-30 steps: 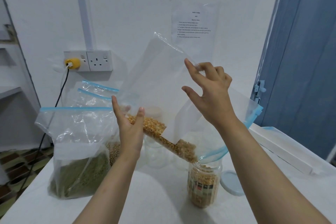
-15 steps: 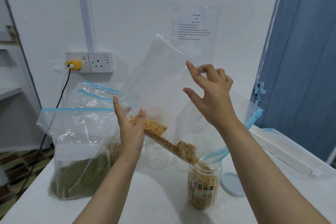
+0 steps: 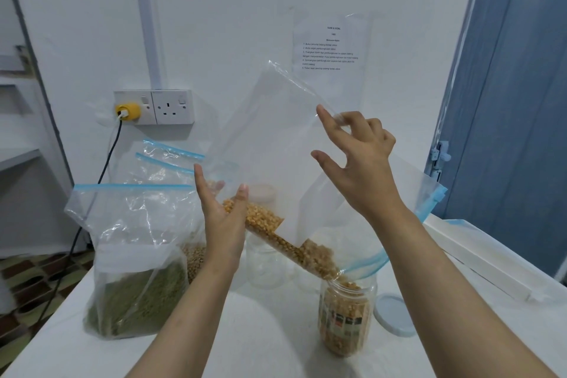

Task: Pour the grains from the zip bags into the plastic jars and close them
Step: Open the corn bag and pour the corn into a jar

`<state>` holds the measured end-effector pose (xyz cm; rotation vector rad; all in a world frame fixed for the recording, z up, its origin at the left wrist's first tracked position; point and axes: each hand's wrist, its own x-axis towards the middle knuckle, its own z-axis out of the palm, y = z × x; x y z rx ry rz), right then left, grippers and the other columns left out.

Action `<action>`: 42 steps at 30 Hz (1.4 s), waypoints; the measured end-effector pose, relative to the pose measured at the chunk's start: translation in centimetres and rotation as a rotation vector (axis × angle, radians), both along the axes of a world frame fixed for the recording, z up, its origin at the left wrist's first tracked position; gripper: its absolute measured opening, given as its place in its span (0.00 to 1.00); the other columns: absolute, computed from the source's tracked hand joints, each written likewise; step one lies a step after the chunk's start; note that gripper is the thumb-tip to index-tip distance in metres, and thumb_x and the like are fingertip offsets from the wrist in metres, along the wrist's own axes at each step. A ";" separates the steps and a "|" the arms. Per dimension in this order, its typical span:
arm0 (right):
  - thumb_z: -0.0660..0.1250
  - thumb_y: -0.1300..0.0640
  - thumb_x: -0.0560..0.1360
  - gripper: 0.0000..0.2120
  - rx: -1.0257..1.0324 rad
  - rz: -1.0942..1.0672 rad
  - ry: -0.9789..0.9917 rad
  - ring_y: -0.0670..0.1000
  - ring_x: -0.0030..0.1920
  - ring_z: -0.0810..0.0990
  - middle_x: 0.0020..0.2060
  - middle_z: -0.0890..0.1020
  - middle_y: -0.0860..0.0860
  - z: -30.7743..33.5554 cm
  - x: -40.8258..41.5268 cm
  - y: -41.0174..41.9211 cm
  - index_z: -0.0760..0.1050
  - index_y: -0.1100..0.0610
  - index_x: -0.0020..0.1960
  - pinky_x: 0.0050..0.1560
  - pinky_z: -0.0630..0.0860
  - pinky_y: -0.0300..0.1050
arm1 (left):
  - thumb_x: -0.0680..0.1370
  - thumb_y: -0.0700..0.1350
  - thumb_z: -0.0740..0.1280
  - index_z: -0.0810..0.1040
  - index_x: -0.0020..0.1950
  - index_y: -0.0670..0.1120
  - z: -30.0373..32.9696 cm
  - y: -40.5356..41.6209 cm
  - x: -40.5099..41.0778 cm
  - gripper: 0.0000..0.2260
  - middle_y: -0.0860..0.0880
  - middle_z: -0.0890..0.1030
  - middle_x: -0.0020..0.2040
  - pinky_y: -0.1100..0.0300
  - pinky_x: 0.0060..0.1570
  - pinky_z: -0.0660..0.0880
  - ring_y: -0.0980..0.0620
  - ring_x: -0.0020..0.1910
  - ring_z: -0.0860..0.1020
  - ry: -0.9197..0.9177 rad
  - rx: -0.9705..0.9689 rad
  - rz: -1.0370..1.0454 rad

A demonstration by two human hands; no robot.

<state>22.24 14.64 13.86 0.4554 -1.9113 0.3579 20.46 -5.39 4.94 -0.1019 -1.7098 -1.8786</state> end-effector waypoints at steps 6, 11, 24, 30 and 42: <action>0.69 0.51 0.74 0.28 -0.006 -0.001 -0.007 0.56 0.54 0.72 0.57 0.75 0.50 0.1 0.0 0.1 0.70 0.50 0.74 0.56 0.58 0.50 | 0.79 0.54 0.68 0.45 0.75 0.72 0.0 0.0 0.0 0.37 0.52 0.70 0.68 0.47 0.67 0.68 0.48 0.66 0.74 0.000 -0.012 0.004; 0.69 0.51 0.75 0.28 -0.007 -0.001 -0.012 0.56 0.54 0.72 0.57 0.75 0.50 0.0 -0.2 0.1 0.70 0.50 0.74 0.56 0.58 0.50 | 0.79 0.54 0.68 0.45 0.74 0.73 0.0 0.0 0.0 0.36 0.53 0.70 0.68 0.46 0.67 0.69 0.48 0.66 0.74 0.005 -0.015 0.008; 0.69 0.51 0.75 0.28 -0.010 0.003 0.019 0.55 0.53 0.71 0.56 0.75 0.51 0.1 -0.3 0.1 0.70 0.51 0.74 0.55 0.59 0.50 | 0.79 0.53 0.69 0.46 0.72 0.76 0.2 0.0 -0.3 0.36 0.52 0.70 0.67 0.45 0.69 0.68 0.48 0.65 0.75 0.022 -0.013 0.000; 0.70 0.52 0.75 0.28 -0.012 0.001 0.021 0.55 0.54 0.72 0.56 0.74 0.51 0.0 -0.4 0.1 0.70 0.51 0.74 0.55 0.58 0.50 | 0.79 0.53 0.68 0.47 0.73 0.74 0.1 -0.1 -0.4 0.36 0.52 0.71 0.67 0.46 0.68 0.70 0.48 0.64 0.76 0.025 -0.013 -0.003; 0.70 0.52 0.75 0.28 -0.023 0.005 0.021 0.56 0.54 0.72 0.56 0.75 0.51 0.1 -0.3 0.2 0.71 0.51 0.73 0.55 0.59 0.51 | 0.79 0.51 0.68 0.46 0.75 0.71 0.1 -0.1 -0.5 0.37 0.51 0.70 0.68 0.63 0.50 0.71 0.51 0.60 0.79 0.031 0.012 -0.011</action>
